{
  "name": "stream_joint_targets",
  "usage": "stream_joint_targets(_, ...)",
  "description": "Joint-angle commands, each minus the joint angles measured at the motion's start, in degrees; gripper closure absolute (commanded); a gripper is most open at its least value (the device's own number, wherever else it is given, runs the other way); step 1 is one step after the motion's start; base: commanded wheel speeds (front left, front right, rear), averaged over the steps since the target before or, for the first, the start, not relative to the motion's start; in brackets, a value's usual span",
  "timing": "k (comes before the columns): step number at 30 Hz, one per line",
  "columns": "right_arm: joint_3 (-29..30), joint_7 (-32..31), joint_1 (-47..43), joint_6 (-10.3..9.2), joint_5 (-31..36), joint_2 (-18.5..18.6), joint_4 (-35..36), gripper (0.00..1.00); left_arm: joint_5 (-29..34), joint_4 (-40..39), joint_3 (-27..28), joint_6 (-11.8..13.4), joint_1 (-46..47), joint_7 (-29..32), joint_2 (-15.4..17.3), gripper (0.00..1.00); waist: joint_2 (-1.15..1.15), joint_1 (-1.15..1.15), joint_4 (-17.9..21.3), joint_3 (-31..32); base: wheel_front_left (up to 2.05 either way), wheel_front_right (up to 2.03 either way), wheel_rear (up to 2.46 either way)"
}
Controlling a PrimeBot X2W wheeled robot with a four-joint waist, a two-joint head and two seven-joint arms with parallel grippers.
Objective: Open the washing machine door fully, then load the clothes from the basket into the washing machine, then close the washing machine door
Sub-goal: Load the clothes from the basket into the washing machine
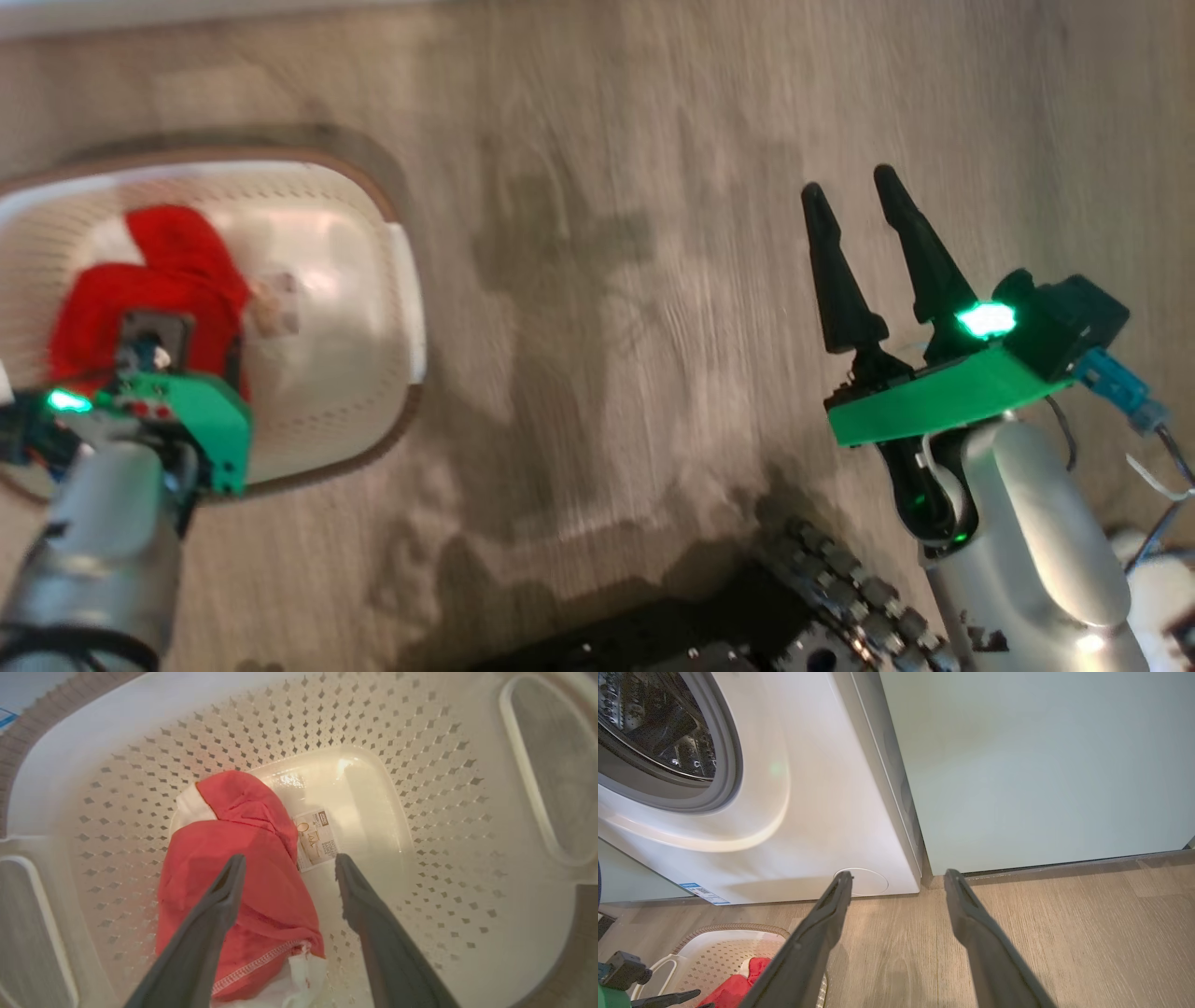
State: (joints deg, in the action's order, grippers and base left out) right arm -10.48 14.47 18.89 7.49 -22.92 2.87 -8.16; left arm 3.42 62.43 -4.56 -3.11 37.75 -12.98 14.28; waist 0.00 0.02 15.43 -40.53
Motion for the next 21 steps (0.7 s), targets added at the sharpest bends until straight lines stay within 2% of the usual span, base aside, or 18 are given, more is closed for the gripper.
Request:
stream_joint_targets(1,-1.5,0.5,-0.6,0.00,-0.9,0.0,2.0,0.00,0.6,0.7,0.8,0.4,0.8,0.0,3.0,0.00,0.00,-0.02,3.2,-4.4,0.00,0.00,0.00)
stream_joint_targets(9,-3.0,0.5,0.5,0.00,-3.8,0.0,2.9,0.00,2.1,6.9,-0.8,1.2,6.8,2.2,7.2,0.00,0.00,-0.02,5.7,-9.8,0.00,0.00,0.00)
stream_joint_targets(13,-3.7,0.5,1.2,0.00,-4.5,0.0,3.5,0.00,2.9,8.9,-1.5,3.1,9.1,4.6,9.6,0.00,0.00,-0.02,6.5,-12.0,0.00,0.00,0.00)
stream_joint_targets(17,-3.4,0.5,0.9,0.00,-4.6,0.0,3.9,0.00,3.9,10.0,-2.6,4.6,10.3,6.8,10.3,0.00,0.00,-0.02,6.2,-12.9,0.00,0.00,0.00)
stream_joint_targets(21,-3.2,0.5,0.4,0.00,-4.3,0.0,4.3,0.00,4.0,10.6,-3.3,5.0,11.3,9.0,10.9,0.00,0.00,-0.02,6.0,-13.8,0.00,0.00,0.00)
